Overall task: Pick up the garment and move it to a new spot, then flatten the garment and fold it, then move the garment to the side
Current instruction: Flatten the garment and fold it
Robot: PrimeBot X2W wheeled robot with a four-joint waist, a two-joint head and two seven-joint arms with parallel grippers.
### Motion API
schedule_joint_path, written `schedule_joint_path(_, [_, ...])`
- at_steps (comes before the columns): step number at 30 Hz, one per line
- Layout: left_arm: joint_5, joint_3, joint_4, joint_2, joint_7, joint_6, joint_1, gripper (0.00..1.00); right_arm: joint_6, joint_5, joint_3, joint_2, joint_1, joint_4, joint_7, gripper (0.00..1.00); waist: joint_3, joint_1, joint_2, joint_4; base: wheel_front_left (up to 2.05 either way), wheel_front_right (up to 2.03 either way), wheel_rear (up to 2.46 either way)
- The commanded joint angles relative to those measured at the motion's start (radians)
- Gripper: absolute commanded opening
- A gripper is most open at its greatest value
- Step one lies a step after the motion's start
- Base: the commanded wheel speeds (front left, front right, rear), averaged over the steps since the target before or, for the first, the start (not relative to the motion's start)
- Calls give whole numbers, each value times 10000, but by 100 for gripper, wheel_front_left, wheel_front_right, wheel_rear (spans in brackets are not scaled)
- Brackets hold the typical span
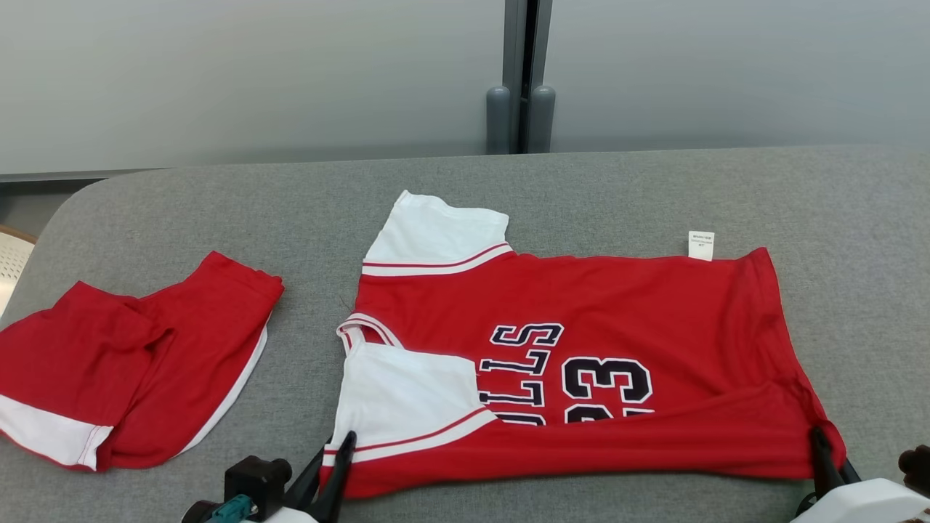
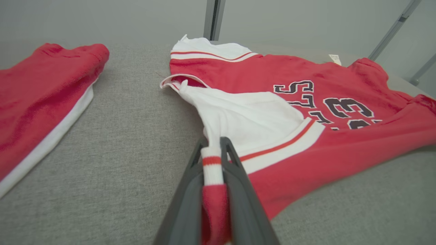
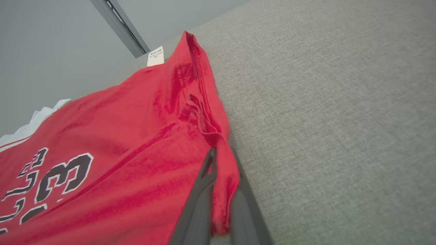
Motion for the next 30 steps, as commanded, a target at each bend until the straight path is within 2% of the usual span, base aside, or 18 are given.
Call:
schedule_joint_path(1, [115,-65,-17,91,105,32,59,0,-24,-129,-99,-5,147,-119,75,0,-20,0,-1,2,0,0,0])
schedule_joint_path(2, [83,-116,-1,50,169,32,75,3,-24,-196,-132,48,156,-225,54,0,-29,0,-1,3,0,0,0])
schedule_joint_path(3, [38,-143,5,8,203,52,71,36,-24,-357,-230,40,169,-314,-72,34,-21,0,-1,5,0,0,0])
schedule_joint_path(4, [56,-169,29,-7,216,106,36,67,-24,-479,-278,45,193,-368,-135,100,0,0,-1,11,0,0,0])
schedule_joint_path(5, [135,-187,41,-2,178,160,-19,100,-23,-555,-309,105,207,-424,-205,100,14,0,-1,13,0,0,0])
schedule_joint_path(9, [53,48,-93,-89,-245,440,-269,100,-14,-861,-194,133,138,-955,-847,100,60,0,-1,6,0,0,0])
schedule_joint_path(13, [181,516,-1063,-189,-724,433,-558,100,-14,-840,129,47,40,-1611,-1680,100,161,0,-1,-49,0,0,0])
schedule_joint_path(16, [318,1031,-2002,-348,-721,354,-528,100,-14,-1066,442,-132,-147,-1997,-1956,100,316,0,-1,-150,0,0,0])
schedule_joint_path(19, [597,1152,-2244,-422,-728,264,-816,100,-14,-1271,756,-208,-441,-2254,-2049,100,555,0,-1,-310,0,0,0])
schedule_joint_path(23, [838,1105,-1886,-369,-728,180,-1394,100,-14,-1475,1033,-287,-934,-2332,-2094,100,950,0,-1,-504,0,0,0])
schedule_joint_path(30, [1423,988,-288,538,-210,169,-4169,100,-14,-1952,1408,-137,-2770,-2148,-1835,100,2582,0,-1,-1211,0,0,0])
